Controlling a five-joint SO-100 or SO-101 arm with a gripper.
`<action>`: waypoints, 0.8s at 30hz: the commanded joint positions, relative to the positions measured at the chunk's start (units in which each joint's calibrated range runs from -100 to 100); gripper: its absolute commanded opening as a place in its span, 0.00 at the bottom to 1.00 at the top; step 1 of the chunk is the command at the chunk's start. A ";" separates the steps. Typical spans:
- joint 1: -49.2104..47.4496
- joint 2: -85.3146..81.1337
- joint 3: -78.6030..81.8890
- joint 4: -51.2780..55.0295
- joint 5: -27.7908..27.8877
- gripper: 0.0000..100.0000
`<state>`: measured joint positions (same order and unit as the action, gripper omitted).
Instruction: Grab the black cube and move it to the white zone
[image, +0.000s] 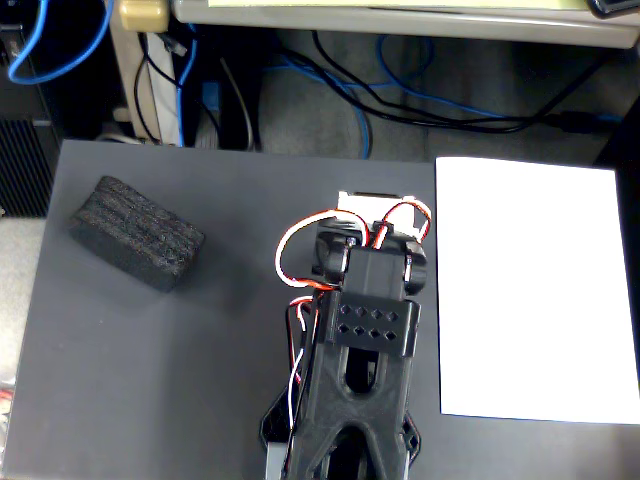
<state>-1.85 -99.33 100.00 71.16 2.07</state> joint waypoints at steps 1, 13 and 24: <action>0.52 -0.33 -0.09 0.20 0.23 0.02; 0.45 -0.41 -1.90 -0.66 -0.24 0.02; -0.21 -0.41 -34.72 -2.89 -0.29 0.02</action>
<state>-1.85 -99.33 77.61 71.16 2.07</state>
